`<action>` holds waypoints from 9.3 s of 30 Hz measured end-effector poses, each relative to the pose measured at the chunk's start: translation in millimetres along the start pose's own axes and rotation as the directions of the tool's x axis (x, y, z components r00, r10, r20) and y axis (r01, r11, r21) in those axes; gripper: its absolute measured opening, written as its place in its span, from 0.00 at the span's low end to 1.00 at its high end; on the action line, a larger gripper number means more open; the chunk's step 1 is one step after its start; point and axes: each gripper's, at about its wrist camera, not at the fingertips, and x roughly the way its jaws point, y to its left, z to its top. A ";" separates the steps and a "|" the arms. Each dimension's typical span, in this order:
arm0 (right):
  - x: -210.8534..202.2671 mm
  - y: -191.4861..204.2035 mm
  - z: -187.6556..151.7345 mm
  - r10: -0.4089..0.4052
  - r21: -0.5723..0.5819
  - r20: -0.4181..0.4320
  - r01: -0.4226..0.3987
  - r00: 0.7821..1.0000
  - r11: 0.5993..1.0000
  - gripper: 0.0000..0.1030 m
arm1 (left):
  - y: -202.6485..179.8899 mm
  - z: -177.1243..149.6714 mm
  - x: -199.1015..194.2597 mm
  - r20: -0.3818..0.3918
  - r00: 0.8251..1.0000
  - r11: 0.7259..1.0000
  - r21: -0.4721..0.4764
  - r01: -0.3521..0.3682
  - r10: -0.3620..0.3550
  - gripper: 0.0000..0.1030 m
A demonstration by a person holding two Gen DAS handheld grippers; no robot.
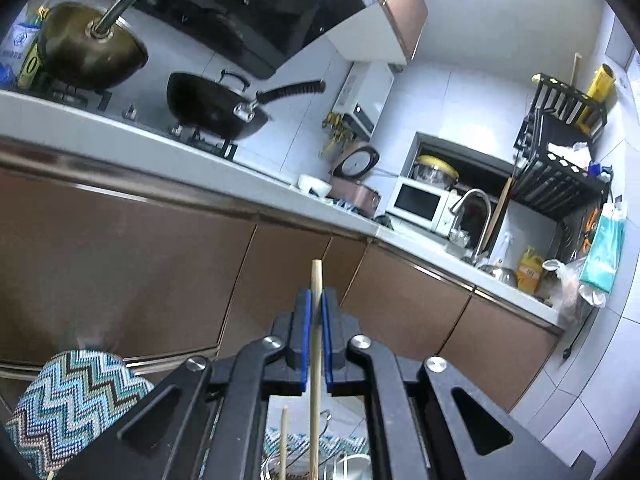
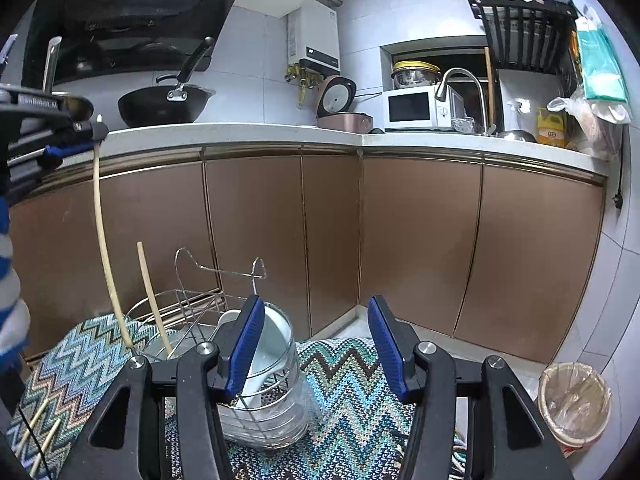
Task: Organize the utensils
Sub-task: 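Lower the spoon into the holder with the right tool while the left drops its chopstick in, then move both open tools back over the remaining utensils, then grasp a pale spoon with the right tool while the left grasps a chopstick and lifts, then lower the spoon into the holder with the right tool while the left drops its chopstick in, then move both open tools back over the remaining chopsticks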
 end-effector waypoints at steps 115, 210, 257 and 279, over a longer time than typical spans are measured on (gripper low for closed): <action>10.8 86.5 -76.5 0.407 0.163 -0.502 -0.378 0.763 0.911 0.08 | 144.8 -161.9 -29.3 -0.897 0.418 0.989 0.143 -0.030 0.143 0.04; -97.3 26.5 20.3 0.027 -0.021 0.023 -0.027 0.999 0.999 0.45 | -24.4 -23.2 -107.8 -0.177 0.970 0.943 0.314 -0.107 0.169 0.42; -228.7 88.1 -1.7 0.195 -0.036 -0.094 -0.199 0.976 0.979 0.49 | 109.1 -2.2 -293.8 -0.238 0.881 0.887 0.331 -0.323 0.410 0.46; 11.7 134.8 -97.3 0.316 0.098 -0.679 -0.344 0.663 0.934 0.23 | 188.1 -121.4 -90.5 -0.813 0.516 0.963 0.223 -0.152 0.270 0.40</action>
